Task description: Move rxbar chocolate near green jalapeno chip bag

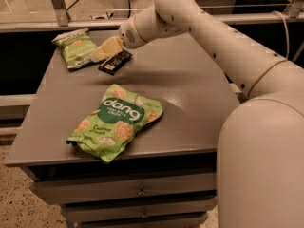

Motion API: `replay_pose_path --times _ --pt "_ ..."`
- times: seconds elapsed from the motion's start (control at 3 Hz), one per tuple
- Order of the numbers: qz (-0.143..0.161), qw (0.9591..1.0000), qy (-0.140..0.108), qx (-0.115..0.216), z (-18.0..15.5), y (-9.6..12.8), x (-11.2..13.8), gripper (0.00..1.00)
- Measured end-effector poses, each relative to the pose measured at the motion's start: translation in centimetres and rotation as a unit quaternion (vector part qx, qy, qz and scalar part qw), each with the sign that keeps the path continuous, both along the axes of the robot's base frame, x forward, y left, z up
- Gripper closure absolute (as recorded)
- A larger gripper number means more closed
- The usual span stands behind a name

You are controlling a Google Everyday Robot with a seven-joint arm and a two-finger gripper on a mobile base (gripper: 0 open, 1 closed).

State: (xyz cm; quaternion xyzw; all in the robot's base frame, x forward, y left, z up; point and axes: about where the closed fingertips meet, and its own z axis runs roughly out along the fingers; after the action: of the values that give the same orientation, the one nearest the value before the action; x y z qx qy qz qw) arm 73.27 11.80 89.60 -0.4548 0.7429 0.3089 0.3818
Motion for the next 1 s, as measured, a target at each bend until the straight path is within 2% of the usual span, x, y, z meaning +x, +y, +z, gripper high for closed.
replay_pose_path --times 0.33,0.67,1.0 --pt "-0.008 1.0 0.0 0.003 -0.1 -0.6 -0.1 0.0" --pt "-0.03 0.9989 -0.035 -0.005 2.9 -5.1 0.2 0.0" --pt "-0.04 0.9956 -0.085 -0.005 6.9 -11.9 -0.5 0.0"
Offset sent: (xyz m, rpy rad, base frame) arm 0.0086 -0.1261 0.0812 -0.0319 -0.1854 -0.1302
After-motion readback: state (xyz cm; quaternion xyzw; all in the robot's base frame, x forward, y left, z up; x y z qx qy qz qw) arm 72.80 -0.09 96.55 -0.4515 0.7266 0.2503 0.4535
